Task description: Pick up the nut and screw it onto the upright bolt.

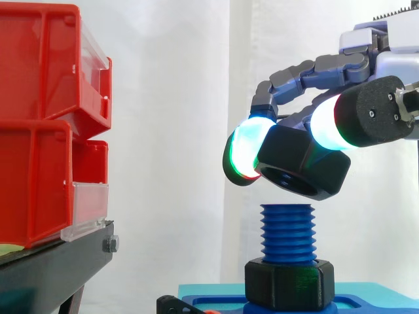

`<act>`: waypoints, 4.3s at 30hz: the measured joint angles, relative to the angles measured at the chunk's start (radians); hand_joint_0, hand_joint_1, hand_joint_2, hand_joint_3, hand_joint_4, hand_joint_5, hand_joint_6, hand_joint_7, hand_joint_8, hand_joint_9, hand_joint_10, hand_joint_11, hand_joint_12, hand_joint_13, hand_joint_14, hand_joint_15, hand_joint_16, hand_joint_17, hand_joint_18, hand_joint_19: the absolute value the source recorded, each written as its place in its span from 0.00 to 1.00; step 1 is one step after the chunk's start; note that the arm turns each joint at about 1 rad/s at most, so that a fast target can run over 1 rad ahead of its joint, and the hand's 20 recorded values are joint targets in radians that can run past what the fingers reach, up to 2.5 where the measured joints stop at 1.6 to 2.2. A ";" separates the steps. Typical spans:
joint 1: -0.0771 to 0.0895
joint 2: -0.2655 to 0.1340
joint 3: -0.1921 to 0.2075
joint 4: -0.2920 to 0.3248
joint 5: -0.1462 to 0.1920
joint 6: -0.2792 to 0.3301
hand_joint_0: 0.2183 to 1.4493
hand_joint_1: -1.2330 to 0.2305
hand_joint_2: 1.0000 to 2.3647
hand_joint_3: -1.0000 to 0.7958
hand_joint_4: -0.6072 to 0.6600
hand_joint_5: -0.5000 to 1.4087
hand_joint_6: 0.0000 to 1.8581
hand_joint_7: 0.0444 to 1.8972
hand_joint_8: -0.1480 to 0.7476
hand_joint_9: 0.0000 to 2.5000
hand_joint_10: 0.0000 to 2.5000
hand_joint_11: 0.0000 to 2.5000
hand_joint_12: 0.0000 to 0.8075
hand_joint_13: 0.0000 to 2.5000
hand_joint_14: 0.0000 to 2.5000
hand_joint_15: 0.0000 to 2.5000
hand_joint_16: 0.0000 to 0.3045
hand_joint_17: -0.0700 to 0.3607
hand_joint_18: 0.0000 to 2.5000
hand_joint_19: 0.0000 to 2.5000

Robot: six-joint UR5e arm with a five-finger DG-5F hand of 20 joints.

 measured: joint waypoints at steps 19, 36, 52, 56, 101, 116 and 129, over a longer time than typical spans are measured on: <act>-0.016 0.000 0.000 -0.018 -0.029 0.009 0.29 0.38 0.00 0.28 0.62 0.20 0.27 0.60 0.44 0.23 0.00 0.05 0.42 0.11 0.00 0.00 0.17 0.43 0.10 0.04; -0.026 0.000 0.000 -0.027 -0.051 0.006 0.29 0.38 0.00 0.28 0.62 0.20 0.27 0.60 0.44 0.23 0.00 0.06 0.42 0.11 0.00 0.00 0.17 0.43 0.10 0.04; -0.029 0.000 0.000 -0.020 -0.051 -0.002 0.29 0.38 0.00 0.28 0.62 0.20 0.27 0.60 0.44 0.23 0.00 0.06 0.42 0.12 0.00 0.00 0.17 0.43 0.10 0.04; -0.030 -0.001 0.000 -0.018 -0.051 -0.012 0.29 0.38 0.00 0.28 0.63 0.20 0.27 0.60 0.45 0.23 0.00 0.06 0.42 0.12 0.00 0.00 0.17 0.43 0.10 0.04; -0.024 -0.002 0.000 0.002 -0.031 -0.127 0.29 0.38 0.00 0.28 0.62 0.20 0.27 0.60 0.44 0.23 0.00 0.06 0.42 0.12 0.00 0.00 0.16 0.42 0.10 0.04; -0.023 -0.017 0.000 0.023 -0.030 -0.119 0.29 0.38 0.00 0.28 0.62 0.20 0.27 0.60 0.44 0.23 0.00 0.06 0.42 0.12 0.00 0.00 0.16 0.42 0.10 0.04; -0.017 -0.017 0.000 0.024 -0.025 -0.119 0.29 0.38 0.00 0.28 0.63 0.20 0.27 0.60 0.44 0.23 0.00 0.06 0.42 0.12 0.00 0.00 0.16 0.42 0.10 0.04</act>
